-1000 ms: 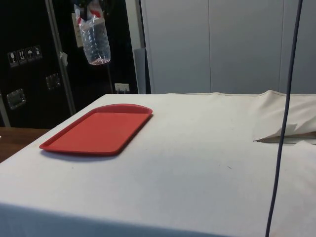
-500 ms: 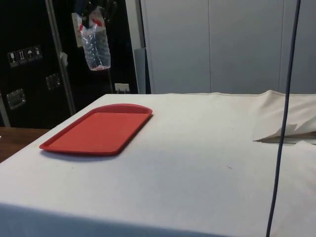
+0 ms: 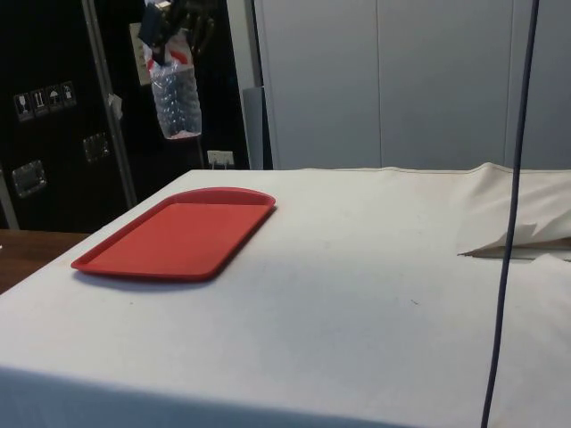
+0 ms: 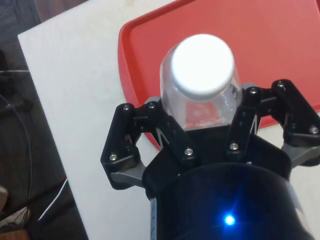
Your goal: Place the bottle upright on the tray.
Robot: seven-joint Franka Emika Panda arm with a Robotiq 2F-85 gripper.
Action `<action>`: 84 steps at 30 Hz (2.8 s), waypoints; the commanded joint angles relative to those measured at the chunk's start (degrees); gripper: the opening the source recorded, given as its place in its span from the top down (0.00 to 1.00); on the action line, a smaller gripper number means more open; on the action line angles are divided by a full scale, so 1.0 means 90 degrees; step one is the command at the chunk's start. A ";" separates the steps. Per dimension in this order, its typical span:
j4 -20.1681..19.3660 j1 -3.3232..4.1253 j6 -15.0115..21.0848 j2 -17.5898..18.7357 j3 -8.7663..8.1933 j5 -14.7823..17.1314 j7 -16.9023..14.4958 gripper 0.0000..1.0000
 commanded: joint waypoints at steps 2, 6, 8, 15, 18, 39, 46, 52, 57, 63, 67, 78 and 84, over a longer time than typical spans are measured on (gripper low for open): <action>-0.0025 0.0000 0.0178 0.0045 0.0038 0.0076 -0.0076 1.00; -0.0064 0.0000 0.0376 0.0127 0.0051 0.0076 -0.0115 1.00; -0.0076 0.0000 0.0471 0.0178 0.0057 0.0083 -0.0140 1.00; -0.0134 0.0006 0.0840 0.0350 0.0083 0.0083 -0.0204 1.00; -0.0146 0.0006 0.0929 0.0395 0.0089 0.0083 -0.0216 1.00; -0.0229 -0.0051 0.1910 0.0809 0.0318 0.0153 -0.0267 1.00; -0.0216 -0.0095 0.2114 0.0885 0.0433 0.0146 -0.0306 1.00; -0.0197 -0.0115 0.2247 0.0936 0.0484 0.0121 -0.0369 1.00; -0.0197 -0.0121 0.2330 0.0961 0.0516 0.0121 -0.0427 1.00; -0.0204 -0.0134 0.2451 0.1025 0.0560 0.0095 -0.0471 1.00; -0.0204 -0.0140 0.2540 0.1095 0.0586 0.0076 -0.0535 1.00; -0.0197 -0.0159 0.2623 0.1190 0.0605 0.0045 -0.0758 1.00; -0.0197 -0.0172 0.2623 0.1222 0.0618 0.0045 -0.0917 1.00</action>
